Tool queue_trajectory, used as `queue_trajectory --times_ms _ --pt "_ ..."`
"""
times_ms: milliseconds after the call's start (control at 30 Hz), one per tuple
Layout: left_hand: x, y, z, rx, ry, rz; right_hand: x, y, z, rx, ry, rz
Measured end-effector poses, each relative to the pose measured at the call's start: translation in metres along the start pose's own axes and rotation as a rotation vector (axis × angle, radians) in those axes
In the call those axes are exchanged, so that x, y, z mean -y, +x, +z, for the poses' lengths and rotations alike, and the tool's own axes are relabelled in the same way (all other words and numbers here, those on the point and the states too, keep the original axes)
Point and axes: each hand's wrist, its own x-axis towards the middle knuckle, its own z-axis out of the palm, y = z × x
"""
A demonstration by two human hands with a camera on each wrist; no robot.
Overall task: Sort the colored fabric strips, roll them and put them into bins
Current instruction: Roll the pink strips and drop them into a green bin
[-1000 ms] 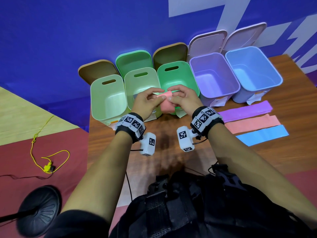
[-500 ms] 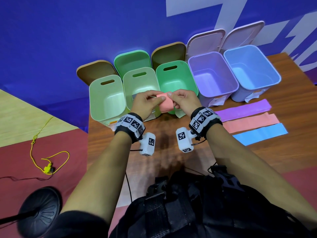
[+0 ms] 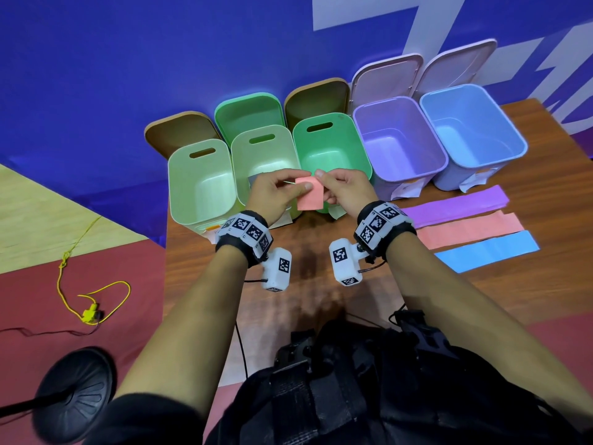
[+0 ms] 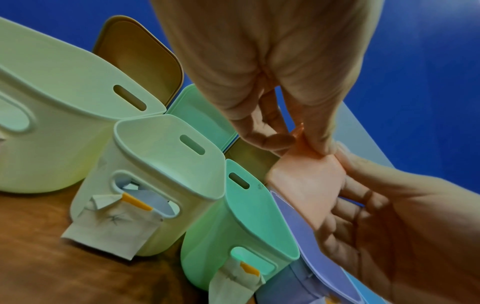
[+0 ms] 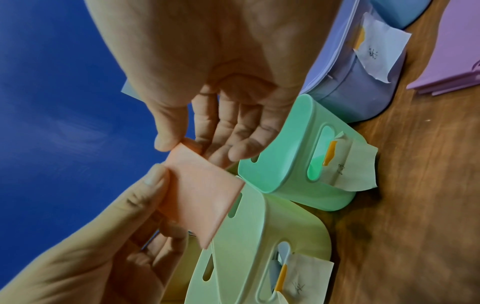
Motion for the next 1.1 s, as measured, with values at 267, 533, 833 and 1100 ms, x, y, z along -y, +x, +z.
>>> queue_trajectory --times_ms 267,533,833,1100 --pt "-0.0022 -0.0003 -0.0003 -0.020 -0.030 -0.028 0.0027 0.0010 -0.0012 0.051 0.097 -0.015" --pt "-0.0008 -0.0004 -0.0015 -0.037 0.001 -0.011 0.0024 -0.0005 -0.0019 0.014 0.090 -0.010" --pt "-0.0046 -0.0026 -0.0005 -0.015 -0.014 -0.036 0.0007 0.0012 -0.0006 -0.034 0.047 -0.007" --pt "-0.0057 -0.0060 -0.0007 -0.046 -0.029 -0.071 0.0016 -0.0019 0.0014 0.058 0.117 -0.033"
